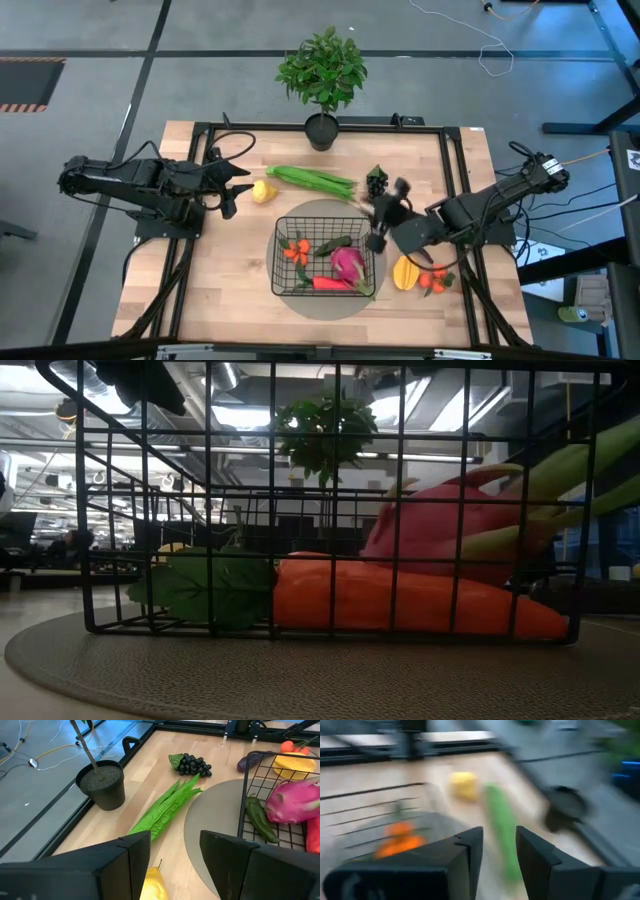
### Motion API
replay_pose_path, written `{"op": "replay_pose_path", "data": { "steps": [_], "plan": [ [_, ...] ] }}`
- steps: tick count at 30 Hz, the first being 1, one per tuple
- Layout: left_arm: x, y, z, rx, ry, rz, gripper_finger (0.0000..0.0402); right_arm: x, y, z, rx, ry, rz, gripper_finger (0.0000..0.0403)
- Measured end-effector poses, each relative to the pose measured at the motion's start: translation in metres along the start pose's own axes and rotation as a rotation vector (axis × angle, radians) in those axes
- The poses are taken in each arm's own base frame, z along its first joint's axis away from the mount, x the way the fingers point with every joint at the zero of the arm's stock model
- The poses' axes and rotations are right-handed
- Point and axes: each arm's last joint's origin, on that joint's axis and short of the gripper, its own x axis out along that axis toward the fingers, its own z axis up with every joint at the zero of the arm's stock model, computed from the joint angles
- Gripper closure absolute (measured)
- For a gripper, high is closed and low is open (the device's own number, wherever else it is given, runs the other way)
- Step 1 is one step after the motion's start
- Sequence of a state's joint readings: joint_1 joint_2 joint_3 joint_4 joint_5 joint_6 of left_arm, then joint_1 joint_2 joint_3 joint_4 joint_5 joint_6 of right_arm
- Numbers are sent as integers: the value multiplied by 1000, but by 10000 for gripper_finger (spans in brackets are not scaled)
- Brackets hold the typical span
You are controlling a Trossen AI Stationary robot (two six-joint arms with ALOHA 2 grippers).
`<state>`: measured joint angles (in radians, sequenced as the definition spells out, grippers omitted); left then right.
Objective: Build produce basket
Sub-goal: Put the grapes into the black wire basket
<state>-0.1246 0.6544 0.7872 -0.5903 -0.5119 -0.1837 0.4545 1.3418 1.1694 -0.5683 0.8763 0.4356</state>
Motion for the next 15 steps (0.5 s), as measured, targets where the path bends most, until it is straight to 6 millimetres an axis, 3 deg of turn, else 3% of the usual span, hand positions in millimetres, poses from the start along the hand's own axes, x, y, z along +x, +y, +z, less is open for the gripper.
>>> {"op": "replay_pose_path", "data": {
  "steps": [5,15],
  "plan": [
    [0,0,0,0,0,0,241,-2,-16,-15,-14,8,-254,295],
    [0,0,0,0,0,-1,241,13,-43,-35,251,111,-405,295]
  ]
}}
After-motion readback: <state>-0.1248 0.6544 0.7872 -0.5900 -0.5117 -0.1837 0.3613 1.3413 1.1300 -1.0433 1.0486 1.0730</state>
